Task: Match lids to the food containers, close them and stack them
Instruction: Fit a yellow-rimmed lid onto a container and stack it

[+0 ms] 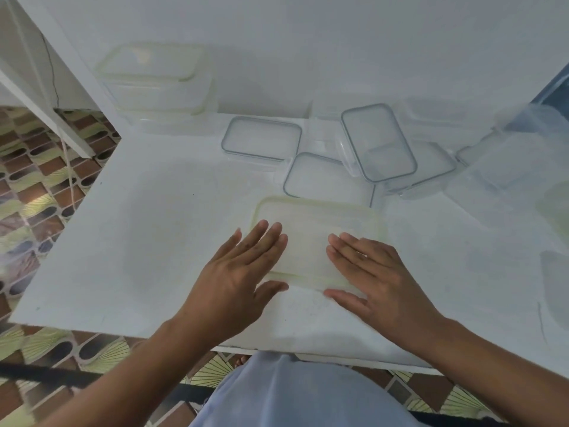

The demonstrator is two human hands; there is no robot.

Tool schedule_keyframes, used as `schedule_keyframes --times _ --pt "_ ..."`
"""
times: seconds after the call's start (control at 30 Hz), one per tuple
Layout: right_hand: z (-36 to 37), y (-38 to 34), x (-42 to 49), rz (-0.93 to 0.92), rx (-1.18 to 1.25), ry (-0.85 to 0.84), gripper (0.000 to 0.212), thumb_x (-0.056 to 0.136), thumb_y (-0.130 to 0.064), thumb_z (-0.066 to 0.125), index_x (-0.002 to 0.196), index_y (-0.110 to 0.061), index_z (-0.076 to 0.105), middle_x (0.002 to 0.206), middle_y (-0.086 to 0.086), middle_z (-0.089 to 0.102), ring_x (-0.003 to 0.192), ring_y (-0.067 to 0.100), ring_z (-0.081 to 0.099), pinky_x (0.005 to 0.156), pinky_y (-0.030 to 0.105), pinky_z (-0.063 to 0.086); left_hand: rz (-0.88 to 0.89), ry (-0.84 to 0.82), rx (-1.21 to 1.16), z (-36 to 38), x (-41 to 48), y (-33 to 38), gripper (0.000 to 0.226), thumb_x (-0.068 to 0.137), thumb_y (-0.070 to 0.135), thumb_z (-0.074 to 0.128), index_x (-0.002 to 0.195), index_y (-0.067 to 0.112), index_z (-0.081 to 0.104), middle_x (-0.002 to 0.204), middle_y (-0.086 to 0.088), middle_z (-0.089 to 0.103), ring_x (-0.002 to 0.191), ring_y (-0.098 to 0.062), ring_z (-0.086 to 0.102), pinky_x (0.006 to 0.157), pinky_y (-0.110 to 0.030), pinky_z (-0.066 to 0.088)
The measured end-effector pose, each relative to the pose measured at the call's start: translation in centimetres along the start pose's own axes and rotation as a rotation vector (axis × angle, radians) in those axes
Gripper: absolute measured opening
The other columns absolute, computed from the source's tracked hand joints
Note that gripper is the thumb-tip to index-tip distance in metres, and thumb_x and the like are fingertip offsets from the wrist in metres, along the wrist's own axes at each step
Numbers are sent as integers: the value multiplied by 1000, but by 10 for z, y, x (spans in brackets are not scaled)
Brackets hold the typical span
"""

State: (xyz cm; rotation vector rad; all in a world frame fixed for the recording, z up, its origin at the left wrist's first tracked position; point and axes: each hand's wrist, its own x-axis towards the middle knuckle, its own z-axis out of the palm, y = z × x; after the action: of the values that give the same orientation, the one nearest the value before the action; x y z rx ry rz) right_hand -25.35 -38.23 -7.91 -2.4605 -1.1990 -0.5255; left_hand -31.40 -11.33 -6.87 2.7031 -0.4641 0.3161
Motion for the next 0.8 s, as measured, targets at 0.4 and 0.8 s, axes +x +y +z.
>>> schedule_keyframes --times 0.4,0.8 --pt "0 -2 -1 71 106 -12 57 92 -46 66 134 -9 63 146 2 55 140 17 46 110 34 38 -58 14 -188 -1 -2 2 73 87 35 78 151 17 49 161 5 40 153 -9 26 114 -39 45" --pt "-31 -32 -8 129 89 -172 61 90 -68 53 129 -24 69 144 -13 56 132 17 48 104 37 28 98 -221 -31 -33 27 -40 65 86 41 72 147 39 49 155 24 38 155 -3 11 122 -68 13"
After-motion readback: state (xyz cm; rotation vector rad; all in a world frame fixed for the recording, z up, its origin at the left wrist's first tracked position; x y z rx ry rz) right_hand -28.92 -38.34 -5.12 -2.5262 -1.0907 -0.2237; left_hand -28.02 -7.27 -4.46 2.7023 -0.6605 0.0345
